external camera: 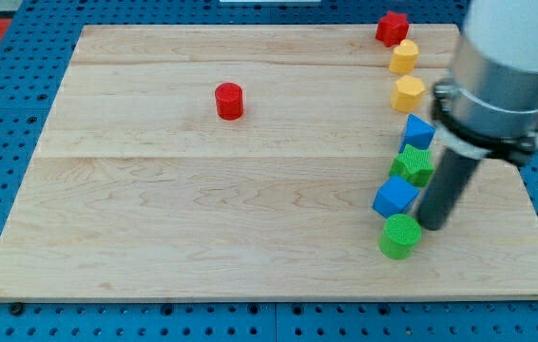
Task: Move the red circle to the bottom right of the green circle
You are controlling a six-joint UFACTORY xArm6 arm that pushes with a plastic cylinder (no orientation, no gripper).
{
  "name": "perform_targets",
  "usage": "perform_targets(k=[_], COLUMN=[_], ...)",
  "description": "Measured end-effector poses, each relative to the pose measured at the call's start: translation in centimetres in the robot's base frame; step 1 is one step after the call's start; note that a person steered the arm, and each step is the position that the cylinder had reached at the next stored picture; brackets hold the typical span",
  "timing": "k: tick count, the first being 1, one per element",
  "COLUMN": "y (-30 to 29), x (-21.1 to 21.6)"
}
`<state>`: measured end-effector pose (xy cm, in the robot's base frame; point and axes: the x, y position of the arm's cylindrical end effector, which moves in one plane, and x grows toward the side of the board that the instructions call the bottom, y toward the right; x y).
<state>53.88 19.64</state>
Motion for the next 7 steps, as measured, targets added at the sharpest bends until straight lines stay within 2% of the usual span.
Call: perform_targets(k=[1,2,3,4,5,7], y=[5.0,4.1,0.0,-15.6,-20.4,-12.2], x=[5.0,7.8,7.9,7.4,-0.4,-23.5])
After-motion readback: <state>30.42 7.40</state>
